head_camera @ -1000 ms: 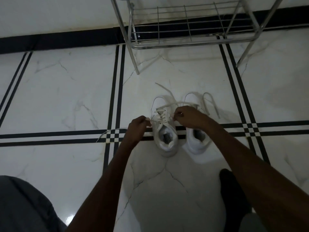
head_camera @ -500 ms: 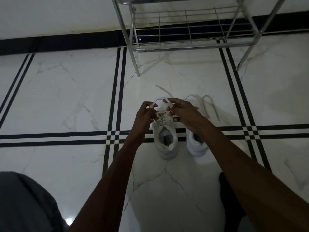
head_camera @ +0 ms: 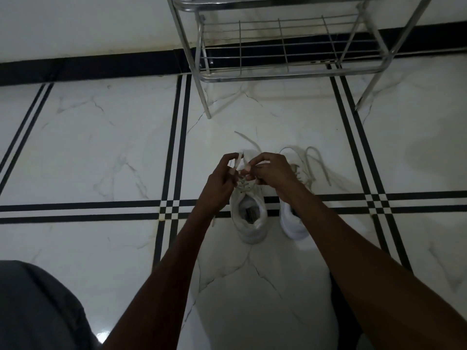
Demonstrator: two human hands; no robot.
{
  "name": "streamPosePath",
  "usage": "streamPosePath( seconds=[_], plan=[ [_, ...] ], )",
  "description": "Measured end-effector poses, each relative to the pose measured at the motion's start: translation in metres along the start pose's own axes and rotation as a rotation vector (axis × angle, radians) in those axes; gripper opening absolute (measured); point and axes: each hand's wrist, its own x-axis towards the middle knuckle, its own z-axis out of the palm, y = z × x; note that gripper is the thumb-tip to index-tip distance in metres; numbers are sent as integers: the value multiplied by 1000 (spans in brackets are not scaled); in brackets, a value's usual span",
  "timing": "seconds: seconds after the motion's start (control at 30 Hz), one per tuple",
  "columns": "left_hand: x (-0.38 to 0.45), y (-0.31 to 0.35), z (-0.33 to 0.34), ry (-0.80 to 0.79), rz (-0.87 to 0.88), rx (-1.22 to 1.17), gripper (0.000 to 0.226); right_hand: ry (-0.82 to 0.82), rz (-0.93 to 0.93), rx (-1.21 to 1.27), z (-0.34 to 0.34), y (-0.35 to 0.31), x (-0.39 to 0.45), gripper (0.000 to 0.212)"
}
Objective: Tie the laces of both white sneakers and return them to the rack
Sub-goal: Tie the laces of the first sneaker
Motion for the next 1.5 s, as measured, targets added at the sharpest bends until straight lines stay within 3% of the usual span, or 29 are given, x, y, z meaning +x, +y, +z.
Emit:
streamPosePath(
  seconds=[0.17, 0.33, 0.53, 0.7, 0.83, 1.0, 1.07, 1.17, 1.3, 1.5],
  plan=[
    [3, 1, 2, 22, 26, 93, 38, -27, -40, -38, 2, 4, 3, 16],
    [5, 7, 3, 12, 60, 146, 32, -17, 49, 79, -1, 4, 1, 20],
    [11, -3, 2, 30, 16, 205, 44, -318, -59, 51, -4, 4, -2, 25],
    [8, -5, 3, 20, 37, 69, 38, -19, -94, 11, 6, 2, -2, 25],
    [5, -9, 1, 48, -173, -143, 42, -43, -91, 107, 6, 3, -2, 12],
    [8, -21, -1, 91, -277, -195, 50, -194, -329, -501, -10, -8, 1, 12],
    [9, -19, 1, 112, -278, -191, 46, -161, -430, -742, -10, -10, 4, 11],
    [8, -12, 2, 112, -238, -219, 40, -11, -539, -871, -4, -8, 2, 9],
    [6, -15, -2, 91, -202, -247, 39, 144, -557, -784, 2, -1, -2, 5],
    [13, -23, 2, 35, -66, -138, 46, 144, -379, -391, 5, 0, -4, 10]
  ],
)
